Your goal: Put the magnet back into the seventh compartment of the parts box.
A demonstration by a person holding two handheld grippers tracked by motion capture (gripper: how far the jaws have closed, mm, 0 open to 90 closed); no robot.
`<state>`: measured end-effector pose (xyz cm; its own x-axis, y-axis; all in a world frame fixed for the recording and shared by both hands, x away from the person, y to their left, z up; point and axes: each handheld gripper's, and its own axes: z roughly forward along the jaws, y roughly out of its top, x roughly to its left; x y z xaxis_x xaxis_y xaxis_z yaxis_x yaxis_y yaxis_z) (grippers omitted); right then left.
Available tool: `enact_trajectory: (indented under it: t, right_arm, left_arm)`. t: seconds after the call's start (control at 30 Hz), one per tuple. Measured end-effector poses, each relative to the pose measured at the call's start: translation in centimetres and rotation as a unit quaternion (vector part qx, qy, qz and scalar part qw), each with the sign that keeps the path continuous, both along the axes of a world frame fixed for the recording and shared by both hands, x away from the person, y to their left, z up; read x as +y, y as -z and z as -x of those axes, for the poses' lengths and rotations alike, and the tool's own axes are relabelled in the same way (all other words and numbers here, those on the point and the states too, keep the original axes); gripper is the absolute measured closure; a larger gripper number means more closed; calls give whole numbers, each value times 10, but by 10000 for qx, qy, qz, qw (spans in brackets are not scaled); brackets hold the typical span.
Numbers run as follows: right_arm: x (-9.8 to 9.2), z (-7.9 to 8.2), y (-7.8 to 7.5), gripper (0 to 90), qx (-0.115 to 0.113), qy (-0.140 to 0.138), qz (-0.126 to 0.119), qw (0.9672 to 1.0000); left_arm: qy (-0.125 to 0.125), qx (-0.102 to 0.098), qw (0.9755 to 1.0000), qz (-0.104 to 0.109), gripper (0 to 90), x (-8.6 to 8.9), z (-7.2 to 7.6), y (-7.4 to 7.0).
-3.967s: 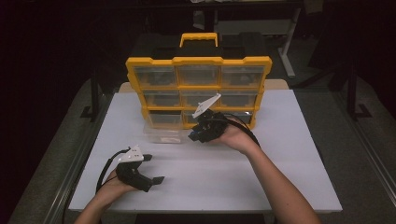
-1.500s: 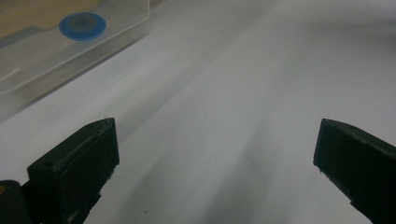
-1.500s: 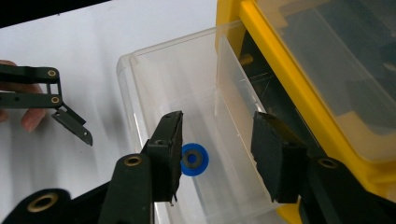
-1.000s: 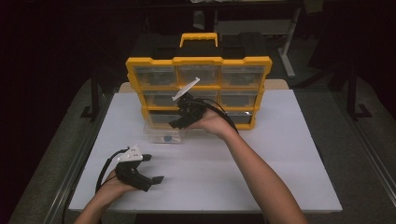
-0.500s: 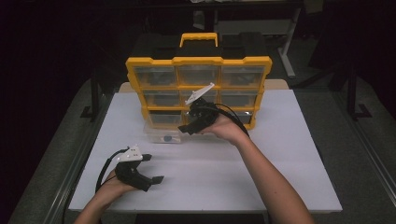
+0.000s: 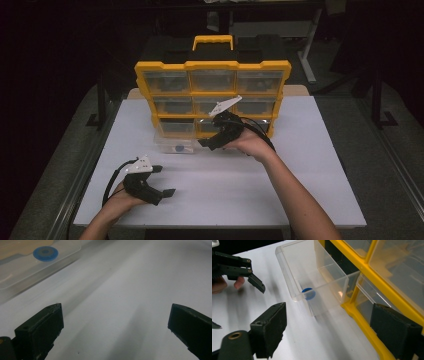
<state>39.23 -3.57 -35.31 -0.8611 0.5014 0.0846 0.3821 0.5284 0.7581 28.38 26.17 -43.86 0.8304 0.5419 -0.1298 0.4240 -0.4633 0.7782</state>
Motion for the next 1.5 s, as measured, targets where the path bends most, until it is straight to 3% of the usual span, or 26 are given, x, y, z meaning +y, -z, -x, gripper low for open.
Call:
enact_trajectory:
  t: [0.27, 0.87, 1.0, 1.1, 1.5]
  right_arm:
    - [-11, 7, 7, 110, -35, 170, -53, 9998]
    - [-36, 26, 23, 49, -189, 260, -80, 9995]
    - [-44, 29, 29, 40, -321, 248, 34, 9992]
    - [-48, 35, 32, 36, -186, 325, -97, 9993]
    - [-77, 56, 48, 27, -243, 479, -221, 9983]
  left_arm:
    - [-17, 0, 10000, 15, 0, 0, 0, 0]
    - [-42, -13, 10000, -2, 0, 1, -1, 0]
    - [-59, -20, 10000, 12, 0, 2, -1, 0]
    - [-61, -31, 10000, 2, 0, 2, -1, -1]
    - [-14, -67, 10000, -11, 0, 1, 0, 0]
